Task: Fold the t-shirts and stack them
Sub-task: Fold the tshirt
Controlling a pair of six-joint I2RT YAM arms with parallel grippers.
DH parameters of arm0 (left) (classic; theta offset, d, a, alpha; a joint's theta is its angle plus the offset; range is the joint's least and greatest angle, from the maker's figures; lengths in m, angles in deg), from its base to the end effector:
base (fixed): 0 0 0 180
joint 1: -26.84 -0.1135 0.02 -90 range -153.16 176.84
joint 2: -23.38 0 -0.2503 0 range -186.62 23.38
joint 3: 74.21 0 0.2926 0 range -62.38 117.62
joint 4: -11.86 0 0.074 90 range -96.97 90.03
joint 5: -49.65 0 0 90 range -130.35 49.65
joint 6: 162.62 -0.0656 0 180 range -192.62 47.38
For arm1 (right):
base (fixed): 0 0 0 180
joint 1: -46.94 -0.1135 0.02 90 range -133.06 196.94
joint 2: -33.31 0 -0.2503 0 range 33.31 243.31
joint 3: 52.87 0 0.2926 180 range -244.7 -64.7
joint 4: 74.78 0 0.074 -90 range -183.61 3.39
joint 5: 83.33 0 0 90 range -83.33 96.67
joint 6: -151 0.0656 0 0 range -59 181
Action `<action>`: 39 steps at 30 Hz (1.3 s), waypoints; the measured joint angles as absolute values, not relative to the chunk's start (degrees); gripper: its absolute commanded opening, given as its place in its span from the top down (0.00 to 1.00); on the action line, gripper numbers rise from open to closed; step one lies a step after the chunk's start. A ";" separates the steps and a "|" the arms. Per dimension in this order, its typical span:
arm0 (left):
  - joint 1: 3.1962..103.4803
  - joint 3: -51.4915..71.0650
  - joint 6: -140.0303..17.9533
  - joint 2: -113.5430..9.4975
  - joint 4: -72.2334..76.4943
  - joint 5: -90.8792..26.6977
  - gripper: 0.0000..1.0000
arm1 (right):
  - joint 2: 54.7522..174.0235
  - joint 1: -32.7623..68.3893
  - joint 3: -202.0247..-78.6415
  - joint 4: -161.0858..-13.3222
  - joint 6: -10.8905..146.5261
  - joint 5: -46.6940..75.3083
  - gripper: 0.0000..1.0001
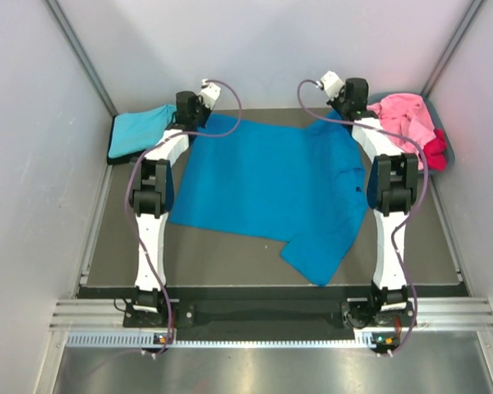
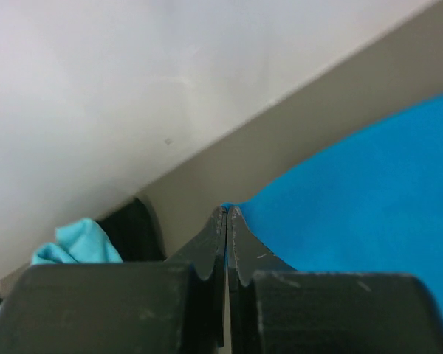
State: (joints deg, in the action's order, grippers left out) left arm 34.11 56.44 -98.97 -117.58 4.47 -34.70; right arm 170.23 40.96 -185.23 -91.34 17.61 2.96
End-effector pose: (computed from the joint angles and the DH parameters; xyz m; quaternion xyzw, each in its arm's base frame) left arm 0.6291 -0.0868 0.1764 0.2611 0.7636 0.0584 0.5876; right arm 0.6216 0.0608 0.2109 -0.3276 0.7566 -0.2066 0.5268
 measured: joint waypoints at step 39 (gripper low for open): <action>29.10 46.43 -98.57 -104.23 -4.99 -21.41 1.00 | 130.06 39.45 -150.08 -109.09 20.60 4.99 1.00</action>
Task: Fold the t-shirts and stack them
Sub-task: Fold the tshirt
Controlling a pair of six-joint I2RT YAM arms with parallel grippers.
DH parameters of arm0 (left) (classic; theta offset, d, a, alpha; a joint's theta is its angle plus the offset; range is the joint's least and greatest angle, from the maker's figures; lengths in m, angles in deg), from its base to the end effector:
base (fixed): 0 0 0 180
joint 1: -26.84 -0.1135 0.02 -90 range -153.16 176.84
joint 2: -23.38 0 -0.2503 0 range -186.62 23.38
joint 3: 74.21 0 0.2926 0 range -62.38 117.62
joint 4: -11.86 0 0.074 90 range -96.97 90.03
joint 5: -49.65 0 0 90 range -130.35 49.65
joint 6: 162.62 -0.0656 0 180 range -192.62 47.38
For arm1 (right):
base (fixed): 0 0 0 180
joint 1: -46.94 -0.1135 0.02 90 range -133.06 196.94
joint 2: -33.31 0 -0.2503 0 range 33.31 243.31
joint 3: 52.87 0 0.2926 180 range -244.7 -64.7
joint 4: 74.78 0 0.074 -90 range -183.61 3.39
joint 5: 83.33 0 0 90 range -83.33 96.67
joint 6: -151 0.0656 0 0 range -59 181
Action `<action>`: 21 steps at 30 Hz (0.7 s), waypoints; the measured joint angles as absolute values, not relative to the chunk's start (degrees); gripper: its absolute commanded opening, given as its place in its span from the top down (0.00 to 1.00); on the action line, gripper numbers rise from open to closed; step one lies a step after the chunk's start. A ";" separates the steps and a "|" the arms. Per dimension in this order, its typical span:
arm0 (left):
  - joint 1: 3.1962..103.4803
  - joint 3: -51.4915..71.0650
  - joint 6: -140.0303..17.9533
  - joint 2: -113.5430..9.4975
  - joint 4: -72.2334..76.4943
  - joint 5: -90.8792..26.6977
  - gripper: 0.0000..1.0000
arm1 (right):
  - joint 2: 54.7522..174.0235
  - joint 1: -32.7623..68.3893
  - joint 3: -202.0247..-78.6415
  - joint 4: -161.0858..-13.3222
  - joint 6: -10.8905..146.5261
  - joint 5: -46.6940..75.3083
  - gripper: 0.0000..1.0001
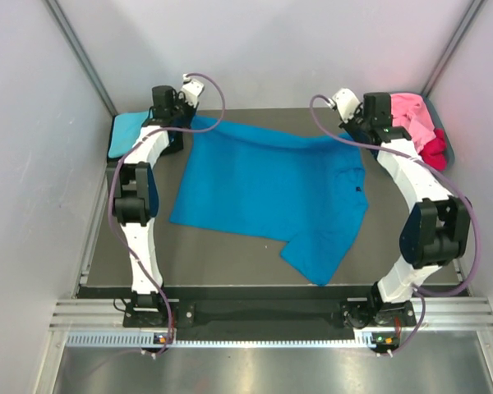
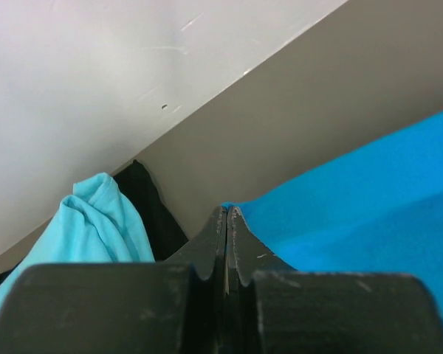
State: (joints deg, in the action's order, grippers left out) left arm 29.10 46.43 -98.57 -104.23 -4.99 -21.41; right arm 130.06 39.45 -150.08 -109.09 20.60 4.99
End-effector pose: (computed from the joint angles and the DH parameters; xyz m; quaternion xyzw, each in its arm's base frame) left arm 0.5864 -0.0444 0.2213 0.2885 0.7796 -0.0244 0.5553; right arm 0.4543 0.0578 0.2867 -0.3518 0.8091 -0.1457 0.4476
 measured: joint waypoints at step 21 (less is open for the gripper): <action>28.64 30.78 -101.70 -96.71 -11.31 -20.28 1.00 | 118.30 38.32 -132.49 -113.09 25.43 8.56 1.00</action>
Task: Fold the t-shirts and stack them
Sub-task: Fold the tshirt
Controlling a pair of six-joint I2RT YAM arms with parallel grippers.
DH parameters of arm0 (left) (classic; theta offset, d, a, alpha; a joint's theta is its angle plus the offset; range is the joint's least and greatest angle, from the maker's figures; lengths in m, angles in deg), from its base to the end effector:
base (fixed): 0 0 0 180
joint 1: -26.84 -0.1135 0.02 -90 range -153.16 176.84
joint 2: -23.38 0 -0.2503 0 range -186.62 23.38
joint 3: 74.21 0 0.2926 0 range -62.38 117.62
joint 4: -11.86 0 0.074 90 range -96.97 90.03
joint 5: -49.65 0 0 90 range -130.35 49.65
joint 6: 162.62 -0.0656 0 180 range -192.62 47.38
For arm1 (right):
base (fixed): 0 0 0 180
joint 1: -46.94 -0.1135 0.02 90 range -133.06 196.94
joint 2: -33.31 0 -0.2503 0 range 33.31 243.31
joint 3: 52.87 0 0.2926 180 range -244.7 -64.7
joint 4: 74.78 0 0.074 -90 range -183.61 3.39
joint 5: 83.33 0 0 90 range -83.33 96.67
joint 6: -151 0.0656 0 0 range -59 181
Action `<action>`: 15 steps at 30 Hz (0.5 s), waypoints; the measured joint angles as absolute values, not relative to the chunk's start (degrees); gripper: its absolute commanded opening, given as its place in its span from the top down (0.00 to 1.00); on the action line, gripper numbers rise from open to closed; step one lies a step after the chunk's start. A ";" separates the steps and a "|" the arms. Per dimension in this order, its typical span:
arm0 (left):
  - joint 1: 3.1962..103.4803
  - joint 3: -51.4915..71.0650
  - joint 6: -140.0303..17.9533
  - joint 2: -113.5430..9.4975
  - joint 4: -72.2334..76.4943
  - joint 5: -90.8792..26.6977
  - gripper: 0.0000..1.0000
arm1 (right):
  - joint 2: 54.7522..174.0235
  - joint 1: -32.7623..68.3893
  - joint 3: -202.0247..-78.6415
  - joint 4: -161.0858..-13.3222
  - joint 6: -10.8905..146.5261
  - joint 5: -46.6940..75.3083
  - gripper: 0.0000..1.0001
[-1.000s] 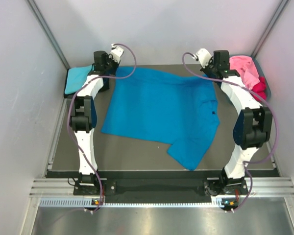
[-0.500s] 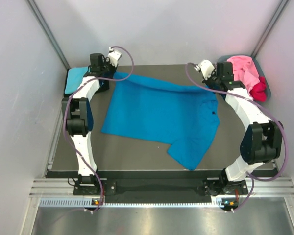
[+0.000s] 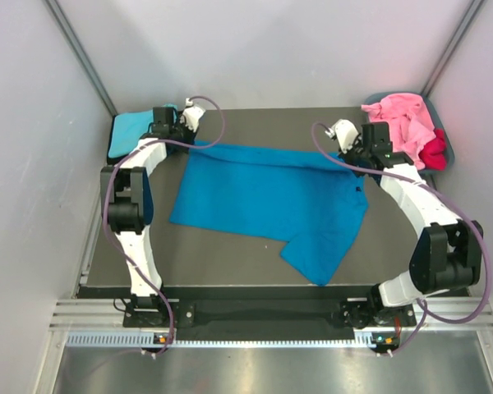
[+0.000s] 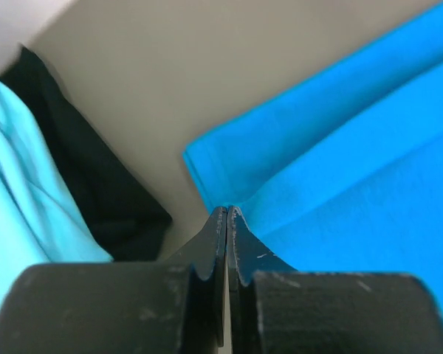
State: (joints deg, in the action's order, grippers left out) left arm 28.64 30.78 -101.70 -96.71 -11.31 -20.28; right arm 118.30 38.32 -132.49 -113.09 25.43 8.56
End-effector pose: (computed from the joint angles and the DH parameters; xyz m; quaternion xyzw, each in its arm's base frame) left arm 0.5335 -0.0393 0.1698 0.3092 0.8338 -0.0511 0.4544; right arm 0.3857 0.0607 0.2391 -0.3518 0.8493 -0.0769 0.3860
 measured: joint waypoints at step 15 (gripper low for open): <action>28.42 25.54 -103.51 -94.35 -14.72 -21.81 1.00 | 114.76 37.18 -124.05 -114.60 28.14 11.31 1.00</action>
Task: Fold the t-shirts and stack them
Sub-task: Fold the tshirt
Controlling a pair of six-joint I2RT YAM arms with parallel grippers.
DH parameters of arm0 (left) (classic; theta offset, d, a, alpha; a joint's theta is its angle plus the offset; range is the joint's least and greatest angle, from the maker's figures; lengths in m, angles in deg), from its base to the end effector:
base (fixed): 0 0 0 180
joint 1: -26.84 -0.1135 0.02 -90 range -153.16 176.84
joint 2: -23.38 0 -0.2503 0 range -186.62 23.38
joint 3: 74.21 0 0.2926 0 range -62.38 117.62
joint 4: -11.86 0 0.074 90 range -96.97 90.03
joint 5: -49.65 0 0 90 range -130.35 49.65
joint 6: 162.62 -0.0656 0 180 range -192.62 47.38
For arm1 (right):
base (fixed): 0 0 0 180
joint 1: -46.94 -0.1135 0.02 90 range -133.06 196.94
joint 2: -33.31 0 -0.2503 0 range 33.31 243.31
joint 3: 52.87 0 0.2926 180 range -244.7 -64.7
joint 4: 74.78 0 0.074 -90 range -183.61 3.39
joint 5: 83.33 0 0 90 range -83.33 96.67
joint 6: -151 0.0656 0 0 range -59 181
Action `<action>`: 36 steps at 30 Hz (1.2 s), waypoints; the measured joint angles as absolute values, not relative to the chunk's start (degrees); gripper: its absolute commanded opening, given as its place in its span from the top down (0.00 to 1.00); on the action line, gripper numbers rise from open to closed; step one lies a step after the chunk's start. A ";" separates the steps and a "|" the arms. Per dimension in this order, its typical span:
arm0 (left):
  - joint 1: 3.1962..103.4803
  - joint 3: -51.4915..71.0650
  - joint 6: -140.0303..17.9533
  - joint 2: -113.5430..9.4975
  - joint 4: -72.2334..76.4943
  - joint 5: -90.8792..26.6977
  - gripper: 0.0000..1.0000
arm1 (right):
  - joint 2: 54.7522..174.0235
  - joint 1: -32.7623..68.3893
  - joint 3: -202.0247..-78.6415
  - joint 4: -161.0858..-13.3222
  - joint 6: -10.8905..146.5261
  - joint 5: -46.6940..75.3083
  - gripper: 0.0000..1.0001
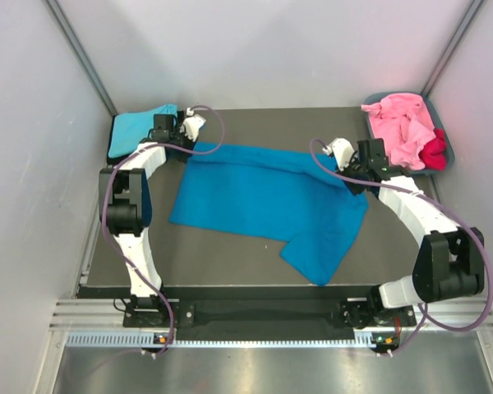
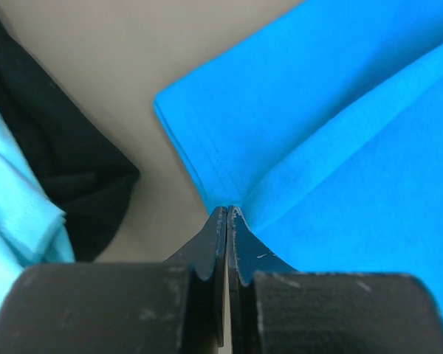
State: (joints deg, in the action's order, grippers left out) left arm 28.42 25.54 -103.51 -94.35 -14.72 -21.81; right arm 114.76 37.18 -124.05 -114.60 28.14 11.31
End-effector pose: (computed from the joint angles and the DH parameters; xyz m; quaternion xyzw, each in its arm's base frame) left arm 0.5110 -0.0350 0.1492 0.3143 0.8567 -0.0473 0.4064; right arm 0.3540 0.0663 0.2019 -0.3542 0.8700 -0.0310 0.3417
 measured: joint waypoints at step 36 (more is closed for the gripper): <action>29.60 43.53 -94.33 -100.12 -24.99 -18.37 0.80 | 137.75 36.92 -143.29 -119.34 28.47 25.93 0.65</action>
State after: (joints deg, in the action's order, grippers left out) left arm 29.60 43.53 -94.33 -100.12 -24.99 -18.37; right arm 137.75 36.92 -143.29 -119.34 28.47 25.93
